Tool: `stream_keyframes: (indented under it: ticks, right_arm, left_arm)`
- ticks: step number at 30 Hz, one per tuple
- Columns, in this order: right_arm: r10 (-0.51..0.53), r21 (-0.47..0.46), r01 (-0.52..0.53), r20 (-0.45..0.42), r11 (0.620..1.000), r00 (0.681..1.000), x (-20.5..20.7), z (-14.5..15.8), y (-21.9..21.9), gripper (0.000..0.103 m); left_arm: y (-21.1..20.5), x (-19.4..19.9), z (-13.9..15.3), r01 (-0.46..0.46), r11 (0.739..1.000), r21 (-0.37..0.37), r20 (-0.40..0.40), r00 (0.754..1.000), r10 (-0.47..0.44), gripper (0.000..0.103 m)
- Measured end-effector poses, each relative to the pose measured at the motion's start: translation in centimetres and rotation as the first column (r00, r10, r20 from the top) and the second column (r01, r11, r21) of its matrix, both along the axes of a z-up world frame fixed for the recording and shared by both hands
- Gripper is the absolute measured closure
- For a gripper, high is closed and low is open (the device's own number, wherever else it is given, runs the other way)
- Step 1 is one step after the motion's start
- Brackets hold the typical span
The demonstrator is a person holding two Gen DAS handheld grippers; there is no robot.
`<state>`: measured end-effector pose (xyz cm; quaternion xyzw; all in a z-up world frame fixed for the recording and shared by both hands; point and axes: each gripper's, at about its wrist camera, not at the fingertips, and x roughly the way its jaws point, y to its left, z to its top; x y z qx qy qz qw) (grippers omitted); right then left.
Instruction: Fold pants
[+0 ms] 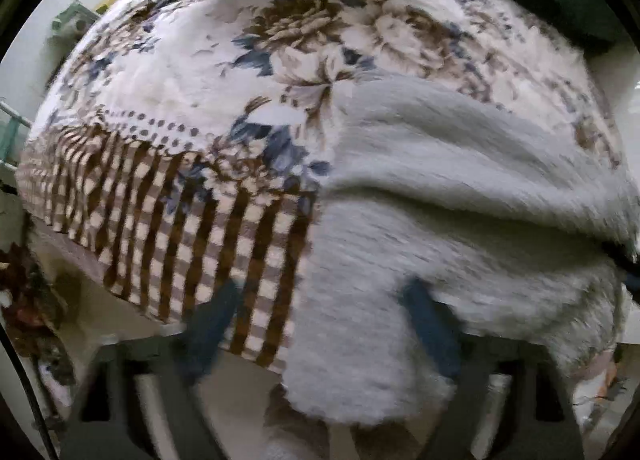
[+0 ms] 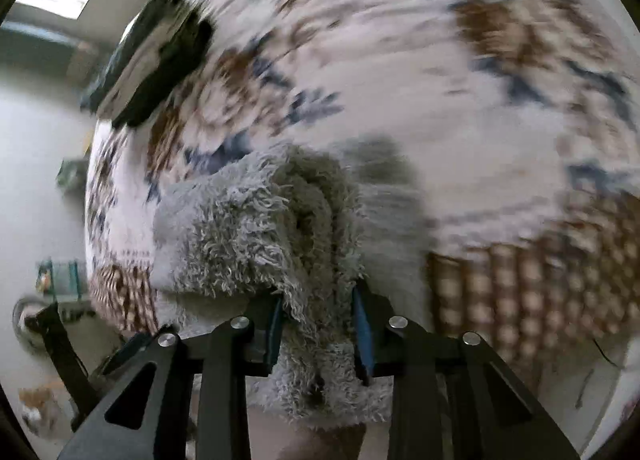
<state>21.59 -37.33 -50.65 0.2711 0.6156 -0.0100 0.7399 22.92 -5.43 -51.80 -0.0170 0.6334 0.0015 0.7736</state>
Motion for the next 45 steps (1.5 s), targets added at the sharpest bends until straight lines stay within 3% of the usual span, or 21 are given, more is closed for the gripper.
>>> stream_keyframes:
  ticks: [2, 5, 8, 11, 14, 16, 17, 19, 21, 22, 23, 24, 27, 33, 34, 35, 37, 38, 40, 43, 45]
  right_arm:
    - [-0.015, -0.036, 0.014, -0.045, 0.999, 0.999, -1.0, -0.1, -1.6, 0.065]
    - [0.032, -0.021, -0.037, -0.182, 0.999, 0.983, -0.5, -3.5, -2.5, 0.032]
    - [-0.064, 0.067, 0.073, -0.122, 0.995, 0.99, -0.4, -2.8, -4.9, 0.03]
    - [-0.184, 0.173, 0.194, -0.074, 0.966, 0.98, 0.9, -2.5, -7.0, 0.018]
    - [-0.12, 0.25, 0.155, -0.149, 0.956, 0.981, 4.7, -6.2, -6.1, 0.018]
    - [-0.048, 0.32, 0.112, -0.199, 0.941, 0.979, 6.2, -8.7, -4.4, 0.05]
    - [-0.029, 0.279, 0.089, -0.213, 0.956, 0.977, 6.7, -9.0, -3.8, 0.063]
    - [-0.026, 0.163, 0.051, -0.15, 0.985, 0.988, 7.9, -8.1, -3.1, 0.064]
    - [-0.027, 0.133, 0.039, -0.089, 0.99, 0.996, 8.8, -6.7, -3.5, 0.06]
    - [-0.035, 0.142, 0.045, -0.074, 0.989, 0.997, 8.9, -6.2, -3.9, 0.054]
    - [-0.036, 0.161, 0.047, -0.068, 0.986, 0.997, 8.6, -5.7, -4.2, 0.04]
    - [-0.041, 0.171, 0.051, -0.064, 0.984, 0.997, 8.4, -5.1, -4.5, 0.03]
    - [-0.09, 0.159, 0.098, -0.053, 0.982, 0.994, 5.0, -3.5, -5.7, 0.029]
    - [-0.223, 0.334, 0.276, -0.187, 0.901, 0.957, -4.3, -5.9, -5.8, 0.029]
    - [-0.233, 0.374, 0.292, -0.195, 0.88, 0.953, -5.0, -6.7, -5.0, 0.029]
    - [-0.233, 0.397, 0.295, -0.198, 0.869, 0.952, -5.2, -7.4, -4.1, 0.03]
    - [-0.225, 0.433, 0.291, -0.198, 0.853, 0.954, -5.0, -8.8, -2.4, 0.051]
    - [-0.232, 0.434, 0.296, -0.195, 0.851, 0.953, -4.9, -9.3, -1.8, 0.088]
    - [-0.245, 0.384, 0.31, -0.209, 0.87, 0.947, -4.9, -10.3, -0.9, 0.088]
    - [-0.324, 0.319, 0.371, -0.19, 0.872, 0.927, -7.0, -9.3, -2.0, 0.09]
    - [-0.333, 0.303, 0.378, -0.189, 0.875, 0.924, -8.2, -8.6, -2.8, 0.091]
  left_arm:
    - [0.1, 0.2, 0.3, -0.001, 1.0, -0.011, 0.015, 1.0, 0.001, 0.0]
    - [-0.1, 1.1, -0.3, 0.001, 0.999, -0.042, -0.002, 1.0, -0.001, 0.0]
    - [-0.3, 1.8, -0.7, 0.001, 0.997, -0.071, -0.013, 1.0, -0.002, 0.0]
    - [-0.6, 2.6, -0.7, 0.015, 0.997, -0.077, -0.005, 1.0, -0.016, 0.0]
    - [-0.8, 3.8, -0.8, 0.024, 0.997, -0.073, -0.01, 1.0, -0.025, 0.0]
    - [-1.0, 4.7, -0.4, 0.028, 0.996, -0.087, -0.008, 1.0, -0.028, 0.0]
    - [-1.2, 5.2, 0.1, 0.037, 0.995, -0.095, -0.005, 0.999, -0.037, 0.0]
    - [-1.9, 6.3, 1.0, 0.074, 0.992, -0.102, 0.011, 0.997, -0.074, 0.0]
    - [-3.3, 8.0, 2.3, 0.146, 0.984, -0.099, 0.035, 0.989, -0.144, 0.0]
    - [-3.9, 8.7, 2.6, 0.178, 0.98, -0.094, 0.041, 0.984, -0.175, 0.0]
    - [-5.1, 9.7, 2.9, 0.229, 0.97, -0.08, 0.047, 0.973, -0.226, 0.0]
    - [-6.5, 10.7, 2.9, 0.289, 0.955, -0.066, 0.046, 0.957, -0.286, 0.0]
    - [-11.2, 12.7, 1.7, 0.466, 0.884, -0.043, 0.01, 0.885, -0.466, 0.0]
    - [-20.4, 13.1, -3.7, 0.724, 0.682, -0.098, -0.135, 0.67, -0.73, 0.006]
    - [-21.8, 12.8, -4.9, 0.753, 0.648, -0.113, -0.162, 0.629, -0.76, 0.02]
    - [-22.5, 12.5, -5.6, 0.766, 0.631, -0.123, -0.172, 0.61, -0.774, 0.05]
    - [-23.6, 12.0, -6.9, 0.783, 0.605, -0.145, -0.194, 0.577, -0.793, 0.084]
    - [-23.8, 11.9, -7.1, 0.788, 0.6, -0.138, -0.189, 0.574, -0.797, 0.087]
    - [-23.7, 12.2, -6.9, 0.778, 0.616, -0.126, -0.166, 0.596, -0.786, 0.091]
    - [-22.4, 14.1, -7.0, 0.699, 0.688, -0.193, -0.18, 0.664, -0.726, 0.093]
    - [-21.6, 15.3, -7.2, 0.671, 0.722, -0.172, -0.176, 0.7, -0.692, 0.093]
